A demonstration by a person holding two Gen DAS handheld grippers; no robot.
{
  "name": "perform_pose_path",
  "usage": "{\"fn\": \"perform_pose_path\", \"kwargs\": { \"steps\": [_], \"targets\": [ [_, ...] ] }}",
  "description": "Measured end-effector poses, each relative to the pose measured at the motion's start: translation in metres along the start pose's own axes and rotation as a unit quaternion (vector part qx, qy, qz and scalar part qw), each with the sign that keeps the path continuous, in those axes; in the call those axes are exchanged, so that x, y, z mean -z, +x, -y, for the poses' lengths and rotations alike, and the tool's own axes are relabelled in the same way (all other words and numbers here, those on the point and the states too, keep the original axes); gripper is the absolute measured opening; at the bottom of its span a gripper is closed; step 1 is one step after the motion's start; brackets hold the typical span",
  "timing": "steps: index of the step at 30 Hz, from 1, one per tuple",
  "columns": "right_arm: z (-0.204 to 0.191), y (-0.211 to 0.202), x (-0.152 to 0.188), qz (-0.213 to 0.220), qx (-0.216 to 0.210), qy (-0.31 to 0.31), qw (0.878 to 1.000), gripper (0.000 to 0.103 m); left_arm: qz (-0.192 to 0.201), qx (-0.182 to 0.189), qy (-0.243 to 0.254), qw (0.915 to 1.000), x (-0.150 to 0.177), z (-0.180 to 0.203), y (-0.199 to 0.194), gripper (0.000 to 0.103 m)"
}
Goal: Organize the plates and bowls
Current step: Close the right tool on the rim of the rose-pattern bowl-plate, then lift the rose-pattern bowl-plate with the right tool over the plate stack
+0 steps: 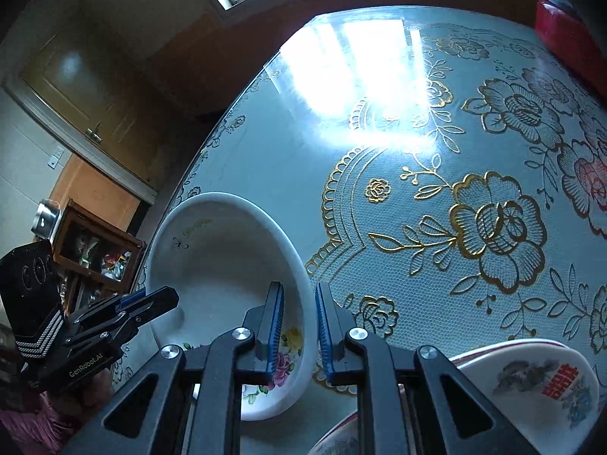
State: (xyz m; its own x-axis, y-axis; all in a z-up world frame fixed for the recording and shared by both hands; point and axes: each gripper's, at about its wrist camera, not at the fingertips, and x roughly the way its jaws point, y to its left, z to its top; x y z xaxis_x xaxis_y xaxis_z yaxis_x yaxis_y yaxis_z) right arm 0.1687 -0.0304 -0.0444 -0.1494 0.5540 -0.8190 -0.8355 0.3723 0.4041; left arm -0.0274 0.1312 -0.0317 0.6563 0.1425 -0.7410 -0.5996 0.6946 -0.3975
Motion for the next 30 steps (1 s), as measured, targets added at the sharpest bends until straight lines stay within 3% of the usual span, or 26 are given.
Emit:
{"fn": "perform_pose_path", "kwargs": {
  "steps": [14,30],
  "targets": [
    [0.008,-0.08,0.038,0.088,-0.001,0.04,0.995,0.016,0.025,0.041,0.042,0.9979,-0.004,0.04,-0.02,0.017],
    [0.066,-0.146,0.122,0.13,0.05,0.147,0.979,0.016,-0.02,0.104,0.148,0.9832,0.018,0.133,0.001,0.017]
  ]
}}
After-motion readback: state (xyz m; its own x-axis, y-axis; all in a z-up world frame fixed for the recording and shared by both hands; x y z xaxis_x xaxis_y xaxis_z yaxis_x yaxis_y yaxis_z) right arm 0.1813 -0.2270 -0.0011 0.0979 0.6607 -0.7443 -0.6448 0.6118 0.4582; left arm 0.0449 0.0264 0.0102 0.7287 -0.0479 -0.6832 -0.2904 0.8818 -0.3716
